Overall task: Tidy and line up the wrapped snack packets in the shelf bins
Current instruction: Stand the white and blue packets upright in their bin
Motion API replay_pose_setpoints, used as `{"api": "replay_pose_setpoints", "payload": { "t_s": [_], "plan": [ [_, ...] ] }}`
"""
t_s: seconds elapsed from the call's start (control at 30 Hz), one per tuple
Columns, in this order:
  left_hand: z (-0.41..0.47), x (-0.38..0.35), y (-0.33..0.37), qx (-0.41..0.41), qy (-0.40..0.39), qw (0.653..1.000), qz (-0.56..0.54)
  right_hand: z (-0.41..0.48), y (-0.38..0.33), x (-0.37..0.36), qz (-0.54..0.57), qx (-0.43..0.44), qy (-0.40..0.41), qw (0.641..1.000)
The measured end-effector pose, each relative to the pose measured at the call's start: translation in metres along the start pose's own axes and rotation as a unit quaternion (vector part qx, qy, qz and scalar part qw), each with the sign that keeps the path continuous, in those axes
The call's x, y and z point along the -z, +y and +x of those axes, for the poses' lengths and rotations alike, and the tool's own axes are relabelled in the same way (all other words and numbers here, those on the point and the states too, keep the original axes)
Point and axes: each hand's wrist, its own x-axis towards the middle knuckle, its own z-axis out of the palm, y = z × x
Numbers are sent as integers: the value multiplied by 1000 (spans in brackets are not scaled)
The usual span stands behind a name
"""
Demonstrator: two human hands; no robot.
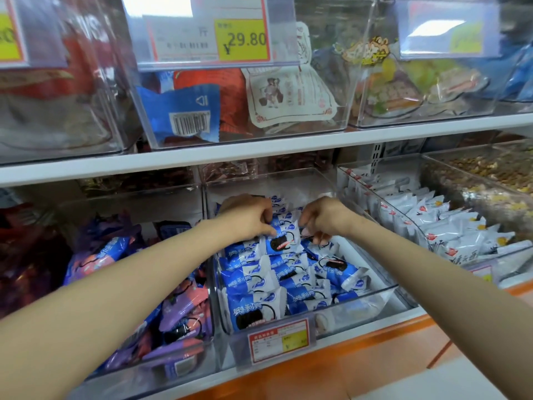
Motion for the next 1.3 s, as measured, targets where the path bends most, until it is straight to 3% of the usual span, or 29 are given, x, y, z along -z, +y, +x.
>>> {"api": "replay_pose_setpoints", "payload": {
  "t_s": [0.3,0.43,0.57,0.67,0.77,0.97,1.2,1.3],
  "plan": [
    [-1,1,4,33,13,997,61,-2,7,-9,66,21,30,997],
    [-1,2,4,30,18,996,80,-5,3,-10,40,13,45,998],
    [-8,3,4,13,41,996,73,-13,-3,4,-74,28,79,994],
    [-20,7,8,7,89,995,36,-24,-7,7,-273,42,77,958],
    [-32,11,17,15,112,993,19,-35,-5,-4,-385,11,30,922],
    [-47,9,29,34,136,990,17,-31,5,-16,-447,11,38,894],
    [-56,-1,28,10,134,984,-116,-51,-16,18,-448,59,148,880],
    [-53,2,39,28,131,955,-263,-75,-16,28,-350,109,161,916]
  ]
}}
